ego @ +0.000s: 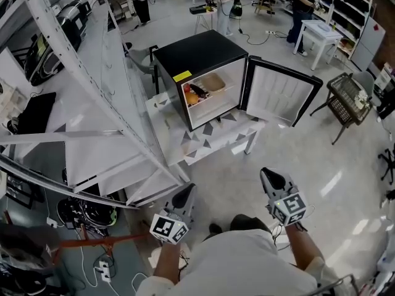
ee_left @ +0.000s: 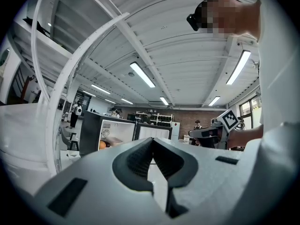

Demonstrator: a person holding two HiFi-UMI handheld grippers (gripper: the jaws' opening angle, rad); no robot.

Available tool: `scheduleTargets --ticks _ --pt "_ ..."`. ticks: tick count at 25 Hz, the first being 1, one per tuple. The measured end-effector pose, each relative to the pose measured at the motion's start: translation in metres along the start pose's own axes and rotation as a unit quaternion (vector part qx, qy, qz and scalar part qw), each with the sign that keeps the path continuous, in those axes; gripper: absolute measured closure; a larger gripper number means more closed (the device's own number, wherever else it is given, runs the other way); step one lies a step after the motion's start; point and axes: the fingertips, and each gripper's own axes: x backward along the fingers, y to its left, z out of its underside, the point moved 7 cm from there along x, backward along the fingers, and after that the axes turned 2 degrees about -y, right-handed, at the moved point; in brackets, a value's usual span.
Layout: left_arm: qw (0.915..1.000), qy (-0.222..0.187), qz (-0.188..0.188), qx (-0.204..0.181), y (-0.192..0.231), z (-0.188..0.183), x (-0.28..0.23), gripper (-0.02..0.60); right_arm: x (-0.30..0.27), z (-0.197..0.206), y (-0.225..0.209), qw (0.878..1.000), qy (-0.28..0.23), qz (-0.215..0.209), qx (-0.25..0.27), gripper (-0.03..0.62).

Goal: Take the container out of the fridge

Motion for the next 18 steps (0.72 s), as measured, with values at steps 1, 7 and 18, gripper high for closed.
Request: scheduleTargets --ticks 1,7,18 --pt "1.0 0.001 0.001 0.0 0.001 0.0 0.0 0.578 -0.001 0.001 0.0 1.0 0.002 0.003 -0.002 0.568" --pt "1.0 0.004 0.003 0.004 0.007 0.003 -0.009 0.578 -0.009 0.009 -0.005 1.0 0.015 0.003 -0.009 0.568" --pt "0.9999 0.005 -0.013 0.008 0.025 0.005 -0.065 0.578 -0.059 0.008 -0.057 1.0 0.02 -0.013 -0.014 0.568"
